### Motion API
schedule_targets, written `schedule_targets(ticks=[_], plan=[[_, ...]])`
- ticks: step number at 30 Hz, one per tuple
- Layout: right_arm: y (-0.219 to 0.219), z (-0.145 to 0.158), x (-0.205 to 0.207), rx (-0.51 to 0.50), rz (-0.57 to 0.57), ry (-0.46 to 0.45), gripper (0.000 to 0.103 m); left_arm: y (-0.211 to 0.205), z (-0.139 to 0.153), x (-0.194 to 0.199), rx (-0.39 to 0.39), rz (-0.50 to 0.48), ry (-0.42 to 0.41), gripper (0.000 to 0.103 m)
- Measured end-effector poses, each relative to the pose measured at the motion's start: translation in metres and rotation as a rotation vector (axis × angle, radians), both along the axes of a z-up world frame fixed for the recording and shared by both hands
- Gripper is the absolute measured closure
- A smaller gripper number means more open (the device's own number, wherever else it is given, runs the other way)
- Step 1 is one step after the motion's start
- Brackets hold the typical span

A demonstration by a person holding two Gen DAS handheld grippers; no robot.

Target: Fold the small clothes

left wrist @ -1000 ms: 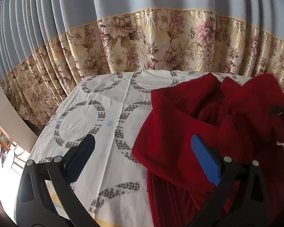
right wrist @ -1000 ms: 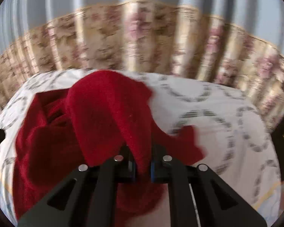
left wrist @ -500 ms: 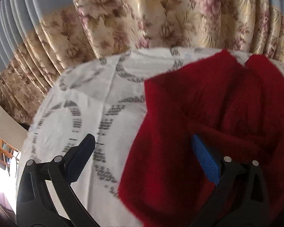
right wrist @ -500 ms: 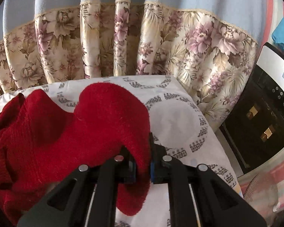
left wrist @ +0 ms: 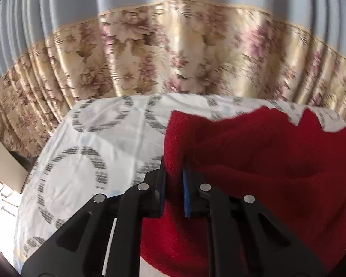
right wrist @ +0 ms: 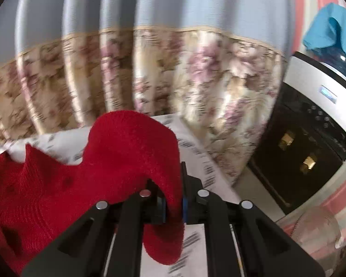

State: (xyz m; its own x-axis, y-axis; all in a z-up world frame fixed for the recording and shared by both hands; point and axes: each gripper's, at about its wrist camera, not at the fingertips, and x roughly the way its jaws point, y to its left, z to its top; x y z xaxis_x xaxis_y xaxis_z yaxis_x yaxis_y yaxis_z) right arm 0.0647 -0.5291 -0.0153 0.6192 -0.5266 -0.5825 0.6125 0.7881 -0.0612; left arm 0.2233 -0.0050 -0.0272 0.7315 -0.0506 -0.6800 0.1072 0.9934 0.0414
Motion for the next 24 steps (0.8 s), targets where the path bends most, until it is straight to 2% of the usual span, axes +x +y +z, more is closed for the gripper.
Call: schedule_targets(ticks=[4,7,8,9,11,12,13,14,16,19,24], plan=[[-0.04,-0.006,0.002,0.044,-0.067,0.018,0.094,0.027,-0.001,0.014,-0.003,0.07,0.007,0.095],[-0.055,-0.033,0.014,0.106,-0.059,0.101,0.093,0.033,-0.017,0.021,0.032,0.068,0.056,0.094],[-0.054,-0.038,0.015,0.098,-0.058,0.112,0.081,0.034,-0.019,0.022,0.045,0.063,0.058,0.093],[-0.052,-0.042,0.015,0.092,-0.058,0.122,0.073,0.035,-0.022,0.021,0.052,0.062,0.058,0.086],[-0.049,-0.044,0.006,0.101,-0.068,0.118,0.043,0.041,-0.022,0.017,0.063,0.088,0.058,0.054],[-0.047,-0.043,-0.001,0.109,-0.07,0.103,0.038,0.046,-0.019,0.014,0.065,0.107,0.046,0.018],[-0.043,-0.039,-0.011,0.116,-0.053,0.088,0.036,0.051,-0.014,0.009,0.065,0.117,0.023,0.007],[-0.037,-0.038,-0.019,0.111,-0.044,0.087,0.036,0.054,-0.007,-0.002,0.073,0.124,-0.012,0.003],[-0.022,-0.033,-0.04,0.094,-0.014,0.082,0.035,0.057,0.003,-0.025,0.082,0.103,-0.027,0.003],[0.024,-0.033,-0.087,0.086,0.104,0.07,0.035,0.059,0.015,-0.078,0.051,0.054,-0.045,0.003],[0.099,-0.048,-0.151,0.105,0.217,0.058,0.035,0.044,0.004,-0.183,0.066,-0.002,-0.063,0.003]])
